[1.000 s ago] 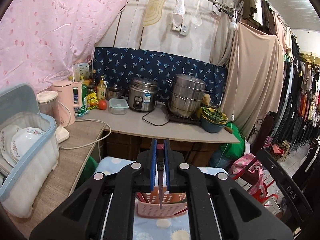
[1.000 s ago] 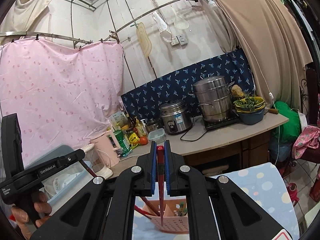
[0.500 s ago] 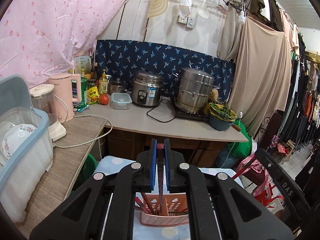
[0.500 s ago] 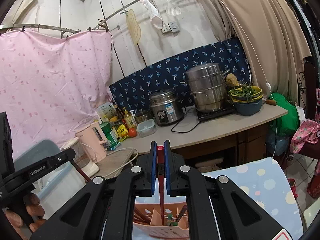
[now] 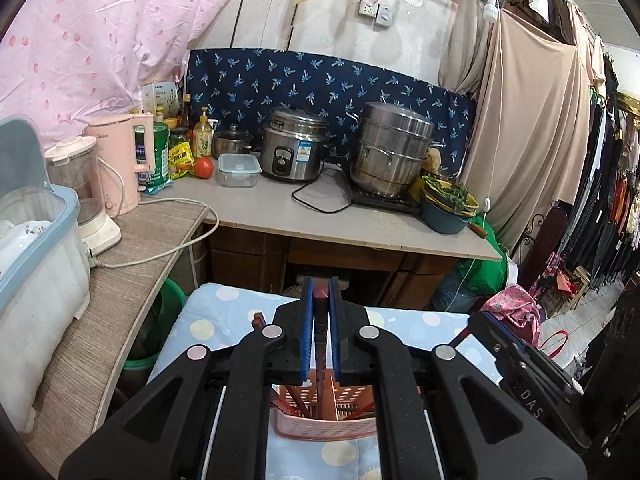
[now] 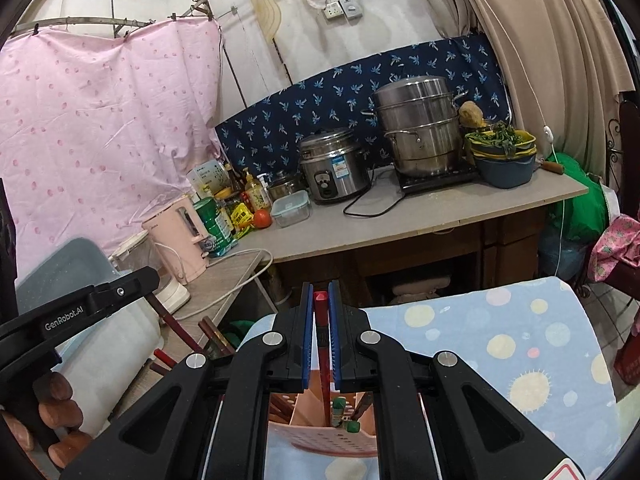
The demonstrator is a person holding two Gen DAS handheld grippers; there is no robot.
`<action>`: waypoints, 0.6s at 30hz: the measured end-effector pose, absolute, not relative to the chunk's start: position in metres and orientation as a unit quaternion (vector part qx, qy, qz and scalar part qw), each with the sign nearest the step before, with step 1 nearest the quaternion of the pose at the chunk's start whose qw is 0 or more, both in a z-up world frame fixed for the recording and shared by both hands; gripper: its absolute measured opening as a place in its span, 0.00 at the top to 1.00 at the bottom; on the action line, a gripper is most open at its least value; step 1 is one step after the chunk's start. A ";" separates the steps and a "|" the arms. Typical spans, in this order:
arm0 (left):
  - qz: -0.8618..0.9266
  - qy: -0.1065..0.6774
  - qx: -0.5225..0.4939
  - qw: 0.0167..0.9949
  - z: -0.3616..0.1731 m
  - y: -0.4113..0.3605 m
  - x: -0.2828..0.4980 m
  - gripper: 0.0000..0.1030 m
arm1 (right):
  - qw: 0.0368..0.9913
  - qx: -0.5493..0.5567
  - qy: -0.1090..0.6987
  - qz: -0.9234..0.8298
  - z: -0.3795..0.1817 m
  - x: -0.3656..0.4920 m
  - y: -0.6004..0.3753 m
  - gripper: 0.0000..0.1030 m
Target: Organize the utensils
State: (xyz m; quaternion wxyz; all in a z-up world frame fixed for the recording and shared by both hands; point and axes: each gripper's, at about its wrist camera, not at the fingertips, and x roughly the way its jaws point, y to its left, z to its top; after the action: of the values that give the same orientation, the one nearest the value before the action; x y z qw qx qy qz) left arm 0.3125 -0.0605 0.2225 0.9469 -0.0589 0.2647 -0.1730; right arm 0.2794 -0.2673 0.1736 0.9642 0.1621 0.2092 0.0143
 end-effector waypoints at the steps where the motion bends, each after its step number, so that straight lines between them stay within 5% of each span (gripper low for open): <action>1: -0.177 0.268 -0.059 0.945 0.220 -0.062 0.313 0.93 | 0.965 0.161 0.209 0.014 0.172 0.279 -0.266 0.90; 7: -0.178 0.276 -0.052 0.943 0.208 -0.066 0.311 0.88 | 0.965 0.156 0.212 0.012 0.169 0.274 -0.264 0.78; 11: -0.170 0.278 -0.059 0.944 0.203 -0.063 0.312 0.70 | 0.971 0.130 0.199 0.004 0.174 0.263 -0.259 0.62; 18: -0.160 0.277 -0.046 0.946 0.192 -0.064 0.307 0.61 | 0.968 0.144 0.205 0.005 0.166 0.254 -0.266 0.55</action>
State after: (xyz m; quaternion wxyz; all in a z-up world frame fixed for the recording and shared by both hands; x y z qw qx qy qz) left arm 0.3072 -0.0639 0.1923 0.9462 -0.0461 0.2774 -0.1603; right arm 0.2540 -0.2656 0.1663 0.9682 0.1442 0.2046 0.0046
